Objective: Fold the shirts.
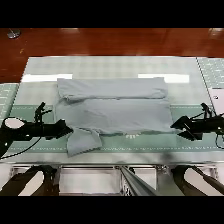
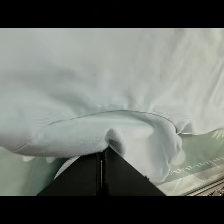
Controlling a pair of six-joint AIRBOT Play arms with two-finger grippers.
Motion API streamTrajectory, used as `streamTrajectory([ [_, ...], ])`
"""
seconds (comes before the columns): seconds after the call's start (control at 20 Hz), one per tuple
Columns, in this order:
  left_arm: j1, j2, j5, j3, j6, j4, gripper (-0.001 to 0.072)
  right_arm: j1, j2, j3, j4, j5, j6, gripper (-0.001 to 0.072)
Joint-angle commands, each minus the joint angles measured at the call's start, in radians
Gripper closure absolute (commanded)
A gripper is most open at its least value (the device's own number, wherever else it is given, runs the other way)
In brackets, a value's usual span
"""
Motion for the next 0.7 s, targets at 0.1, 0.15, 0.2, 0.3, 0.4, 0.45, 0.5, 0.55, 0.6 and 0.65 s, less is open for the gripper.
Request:
streamTrajectory([
  [0.1,-0.002,0.000,-0.005,0.016,0.007,-0.006,0.0688,0.117,-0.157,0.086,0.131,-0.085,-0.016,0.0108],
  [0.15,-0.001,0.000,-0.005,0.019,0.008,-0.006,0.0688,0.135,-0.180,0.114,0.147,-0.084,-0.018,0.0194],
  [0.2,-0.001,0.001,-0.006,0.030,0.018,-0.006,0.0688,0.152,-0.197,0.143,0.148,-0.077,-0.029,0.0389],
  [0.3,0.015,0.001,-0.033,0.087,0.031,-0.005,0.0687,0.174,-0.212,0.211,0.148,-0.020,-0.084,0.0697],
  [0.4,0.065,0.000,-0.058,0.192,0.061,-0.005,0.0688,0.176,-0.212,0.311,0.138,0.009,-0.095,0.0698],
  [0.45,0.086,-0.008,-0.045,0.246,0.068,-0.005,0.0688,0.176,-0.213,0.364,0.138,-0.010,-0.087,0.0698],
  [0.5,0.100,-0.033,-0.027,0.305,0.067,-0.005,0.0689,0.179,-0.225,0.427,0.142,-0.036,-0.077,0.0698],
  [0.55,0.100,-0.083,-0.009,0.371,0.066,-0.005,0.0689,0.188,-0.252,0.489,0.151,-0.049,-0.073,0.0698],
  [0.6,0.089,-0.149,0.001,0.435,0.066,-0.005,0.0689,0.206,-0.294,0.558,0.156,-0.059,-0.072,0.0698],
  [0.65,0.079,-0.234,0.008,0.512,0.065,-0.005,0.0689,0.223,-0.340,0.620,0.163,-0.071,-0.069,0.0698],
])
